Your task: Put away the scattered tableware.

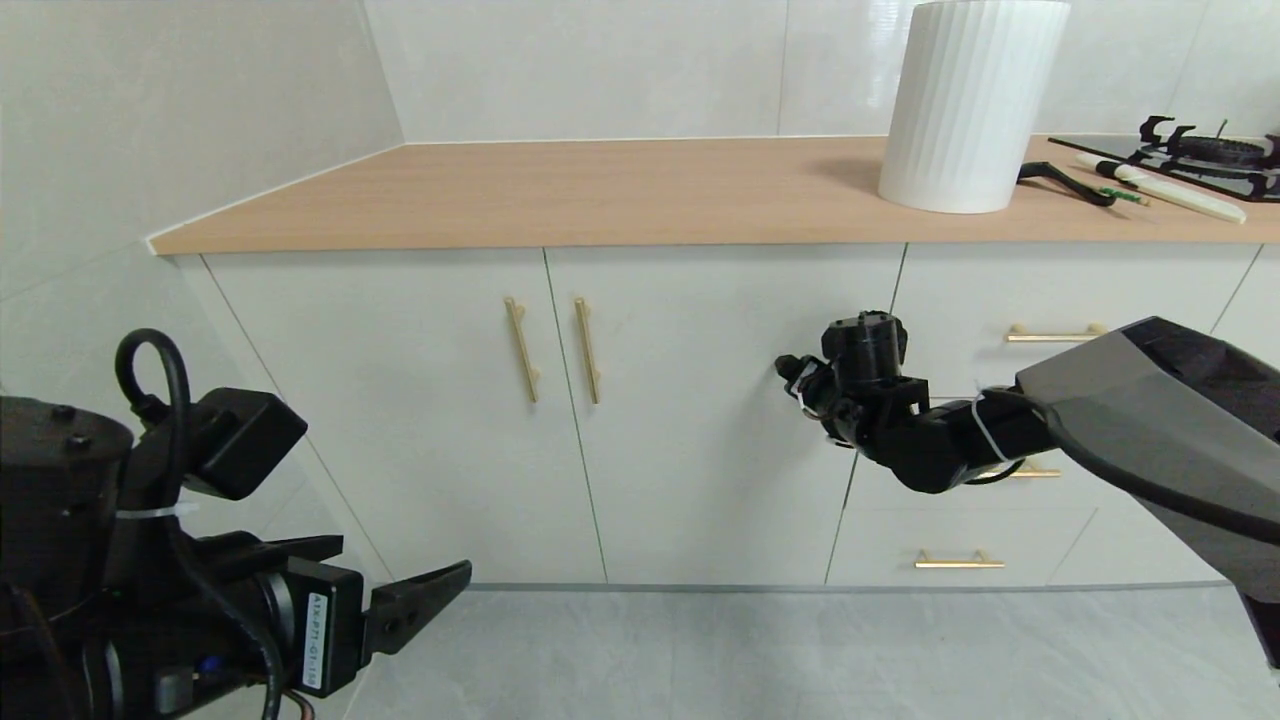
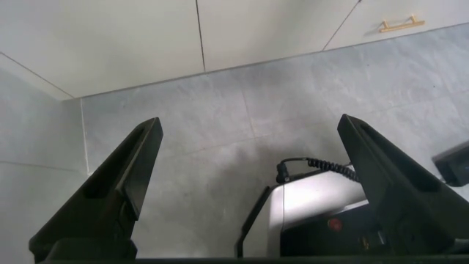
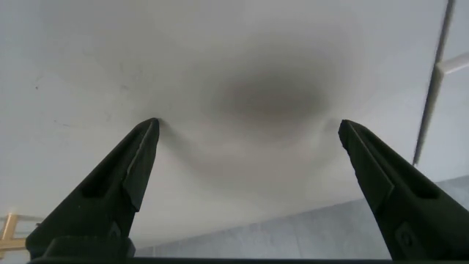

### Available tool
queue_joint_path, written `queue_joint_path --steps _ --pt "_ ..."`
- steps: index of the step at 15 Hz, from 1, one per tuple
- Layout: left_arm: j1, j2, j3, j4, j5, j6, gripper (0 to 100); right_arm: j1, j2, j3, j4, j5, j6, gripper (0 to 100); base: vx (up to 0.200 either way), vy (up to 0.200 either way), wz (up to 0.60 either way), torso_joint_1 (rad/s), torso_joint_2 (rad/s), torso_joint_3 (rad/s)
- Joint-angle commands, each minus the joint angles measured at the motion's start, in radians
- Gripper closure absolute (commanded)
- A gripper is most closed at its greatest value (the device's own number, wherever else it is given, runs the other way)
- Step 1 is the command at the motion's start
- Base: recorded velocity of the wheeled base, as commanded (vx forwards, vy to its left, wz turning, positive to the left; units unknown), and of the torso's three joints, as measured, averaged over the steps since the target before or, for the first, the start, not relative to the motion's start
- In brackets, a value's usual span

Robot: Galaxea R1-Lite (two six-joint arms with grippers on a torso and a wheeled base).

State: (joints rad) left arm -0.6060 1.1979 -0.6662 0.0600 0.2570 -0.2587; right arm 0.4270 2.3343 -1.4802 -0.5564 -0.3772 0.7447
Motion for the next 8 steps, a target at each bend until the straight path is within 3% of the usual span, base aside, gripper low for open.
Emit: queue_joint_path --steps 1,6,8 --pt "0.0 0.0 0.0 0.0 0.001 -0.001 0 0.012 -0.055 0.058 0.0 0.008 -0.005 0 0.0 0.0 0.0 0.0 0.0 0.0" --pt "0.014 -0.119 0.025 0.003 0.013 0.001 0 0.042 -0.47 0.385 -0.022 0.012 -0.171 0 0.0 0.0 0.0 0.0 0.0 0.0" --pt "0.077 -0.268 0.057 0.003 0.013 0.036 0 0.041 -0.75 0.614 -0.054 0.015 -0.275 0 0.0 0.0 0.0 0.0 0.0 0.0"
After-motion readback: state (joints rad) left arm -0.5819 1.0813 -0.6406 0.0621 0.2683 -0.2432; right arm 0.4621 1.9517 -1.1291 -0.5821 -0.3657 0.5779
